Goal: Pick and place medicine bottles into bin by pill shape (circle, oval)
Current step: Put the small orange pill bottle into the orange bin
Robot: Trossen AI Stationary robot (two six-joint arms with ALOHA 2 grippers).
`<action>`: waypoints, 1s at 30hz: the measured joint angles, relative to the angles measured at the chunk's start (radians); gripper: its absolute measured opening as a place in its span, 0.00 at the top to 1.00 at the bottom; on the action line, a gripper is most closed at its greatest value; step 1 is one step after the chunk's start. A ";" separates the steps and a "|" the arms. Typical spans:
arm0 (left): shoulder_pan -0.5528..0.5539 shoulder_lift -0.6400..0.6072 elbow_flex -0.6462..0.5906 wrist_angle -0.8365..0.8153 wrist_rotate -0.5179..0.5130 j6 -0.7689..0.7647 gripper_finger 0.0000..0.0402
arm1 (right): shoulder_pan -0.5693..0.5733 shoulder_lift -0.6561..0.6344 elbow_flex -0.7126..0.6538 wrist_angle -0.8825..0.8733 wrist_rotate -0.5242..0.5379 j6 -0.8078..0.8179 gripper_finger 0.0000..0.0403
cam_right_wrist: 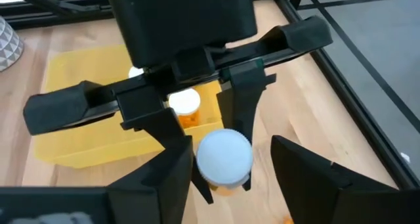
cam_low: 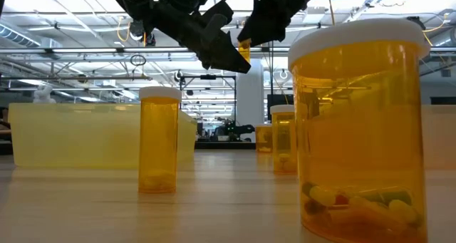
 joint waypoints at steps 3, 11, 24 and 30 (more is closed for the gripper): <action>0.000 0.000 0.000 0.000 0.000 -0.001 0.70 | 0.000 0.000 0.000 -0.004 0.000 0.000 0.56; 0.000 0.000 0.000 0.000 -0.002 -0.002 0.70 | 0.000 0.000 0.000 -0.004 -0.001 0.000 0.70; -0.003 0.000 0.000 -0.003 -0.001 -0.016 0.68 | 0.002 -0.001 0.000 -0.004 -0.001 0.008 0.70; -0.019 0.000 0.000 -0.024 -0.002 -0.016 0.49 | 0.003 -0.015 -0.002 -0.016 -0.001 0.019 0.70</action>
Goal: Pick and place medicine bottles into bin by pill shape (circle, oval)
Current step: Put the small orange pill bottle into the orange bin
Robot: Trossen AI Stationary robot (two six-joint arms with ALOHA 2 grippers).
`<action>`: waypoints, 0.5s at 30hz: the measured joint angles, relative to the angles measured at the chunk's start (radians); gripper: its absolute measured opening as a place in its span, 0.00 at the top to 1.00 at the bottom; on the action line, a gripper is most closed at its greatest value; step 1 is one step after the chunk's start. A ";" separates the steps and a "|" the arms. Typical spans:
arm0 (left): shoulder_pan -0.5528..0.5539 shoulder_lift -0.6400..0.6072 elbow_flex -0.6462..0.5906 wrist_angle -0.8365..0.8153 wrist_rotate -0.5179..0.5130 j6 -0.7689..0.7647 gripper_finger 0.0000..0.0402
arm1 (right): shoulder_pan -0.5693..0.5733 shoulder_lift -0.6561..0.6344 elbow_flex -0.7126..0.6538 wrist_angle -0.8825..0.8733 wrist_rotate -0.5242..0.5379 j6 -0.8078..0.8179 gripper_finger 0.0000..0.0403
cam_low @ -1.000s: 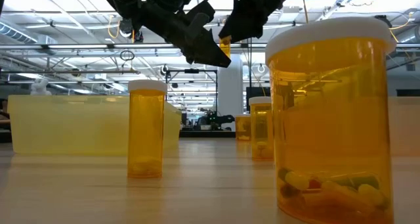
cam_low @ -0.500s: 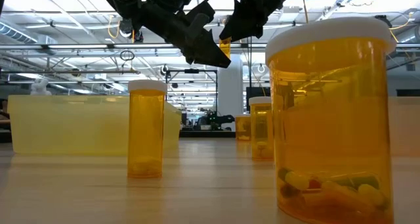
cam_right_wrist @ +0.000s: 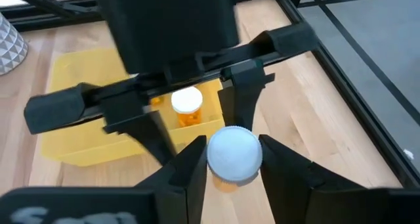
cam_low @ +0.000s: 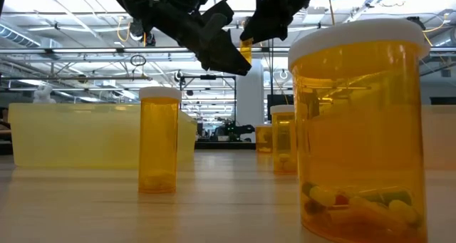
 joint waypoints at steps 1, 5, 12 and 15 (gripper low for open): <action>-0.003 0.000 0.000 0.000 -0.006 0.000 0.45 | 0.000 -0.005 0.000 -0.003 0.000 0.005 0.70; -0.009 0.000 0.000 -0.017 -0.028 -0.002 0.34 | 0.015 -0.030 0.000 -0.054 0.001 0.025 0.70; -0.008 0.000 0.000 -0.042 -0.032 0.003 0.25 | 0.075 -0.087 0.000 -0.252 0.002 0.153 0.70; -0.008 0.000 0.000 -0.041 -0.032 0.003 0.25 | 0.111 -0.116 -0.023 -0.324 0.003 0.228 0.70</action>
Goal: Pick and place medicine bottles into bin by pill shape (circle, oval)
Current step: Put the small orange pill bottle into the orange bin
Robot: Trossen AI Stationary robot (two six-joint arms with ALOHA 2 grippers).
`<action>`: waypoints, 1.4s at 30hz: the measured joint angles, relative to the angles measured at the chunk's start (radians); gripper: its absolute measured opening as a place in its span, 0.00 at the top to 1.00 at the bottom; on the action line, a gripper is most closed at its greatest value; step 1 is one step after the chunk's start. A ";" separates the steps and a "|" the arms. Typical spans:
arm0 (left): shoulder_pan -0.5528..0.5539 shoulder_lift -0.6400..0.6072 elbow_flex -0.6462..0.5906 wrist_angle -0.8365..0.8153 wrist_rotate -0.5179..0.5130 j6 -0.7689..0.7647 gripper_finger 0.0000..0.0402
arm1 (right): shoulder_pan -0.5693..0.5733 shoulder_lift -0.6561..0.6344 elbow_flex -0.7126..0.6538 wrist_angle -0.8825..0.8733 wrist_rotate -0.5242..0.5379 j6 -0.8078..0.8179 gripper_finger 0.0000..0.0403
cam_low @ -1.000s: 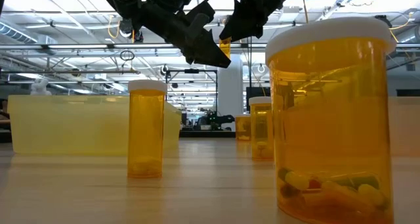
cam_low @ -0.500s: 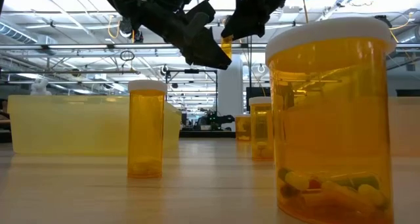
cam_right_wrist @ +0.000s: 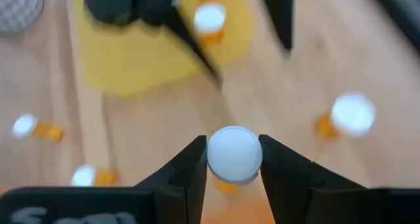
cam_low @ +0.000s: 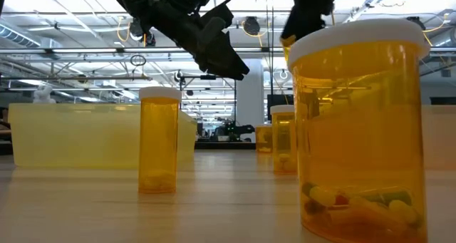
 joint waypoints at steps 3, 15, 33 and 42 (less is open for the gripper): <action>0.000 0.000 0.000 0.000 0.000 -0.002 0.25 | 0.038 -0.043 -0.061 -0.002 0.002 0.068 0.70; -0.011 0.000 0.000 0.002 -0.001 -0.013 0.25 | 0.157 -0.271 -0.393 0.060 0.092 0.306 0.70; -0.021 0.000 0.000 0.003 -0.001 -0.015 0.25 | 0.231 -0.419 -0.698 0.134 0.298 0.330 0.70; -0.021 0.000 0.000 0.003 -0.001 -0.015 0.25 | 0.231 -0.419 -0.766 0.162 0.296 0.332 0.70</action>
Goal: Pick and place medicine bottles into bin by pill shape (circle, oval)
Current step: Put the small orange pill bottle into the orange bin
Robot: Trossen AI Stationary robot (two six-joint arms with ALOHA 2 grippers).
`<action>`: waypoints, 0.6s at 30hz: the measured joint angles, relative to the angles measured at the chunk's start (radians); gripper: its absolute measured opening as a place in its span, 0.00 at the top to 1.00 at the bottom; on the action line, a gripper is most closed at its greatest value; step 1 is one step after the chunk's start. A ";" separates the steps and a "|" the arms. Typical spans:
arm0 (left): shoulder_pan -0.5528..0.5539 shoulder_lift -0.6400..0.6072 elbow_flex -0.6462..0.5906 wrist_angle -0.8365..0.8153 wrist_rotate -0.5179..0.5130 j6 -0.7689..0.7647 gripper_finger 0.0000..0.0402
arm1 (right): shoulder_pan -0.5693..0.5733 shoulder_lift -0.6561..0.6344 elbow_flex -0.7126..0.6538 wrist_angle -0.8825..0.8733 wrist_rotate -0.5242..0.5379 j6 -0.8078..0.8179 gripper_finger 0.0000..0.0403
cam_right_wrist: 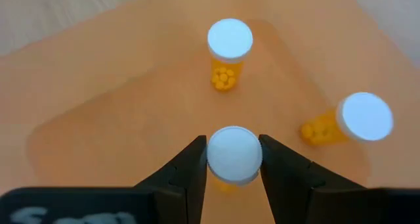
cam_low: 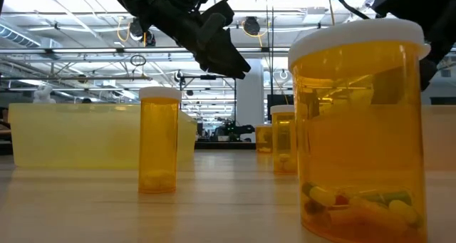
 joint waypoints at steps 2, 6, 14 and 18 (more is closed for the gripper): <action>0.000 0.000 0.000 0.000 0.000 0.000 0.25 | 0.000 0.000 -0.018 0.027 0.000 0.001 0.70; 0.000 0.000 0.000 0.000 0.000 0.000 0.25 | 0.000 -0.001 -0.055 0.093 0.002 -0.001 0.70; 0.000 0.000 0.000 0.000 0.000 0.001 0.25 | 0.000 -0.017 -0.067 0.099 0.003 -0.004 0.67; 0.000 0.000 0.000 0.002 0.000 0.001 0.25 | 0.000 -0.056 -0.069 0.085 0.020 -0.012 0.66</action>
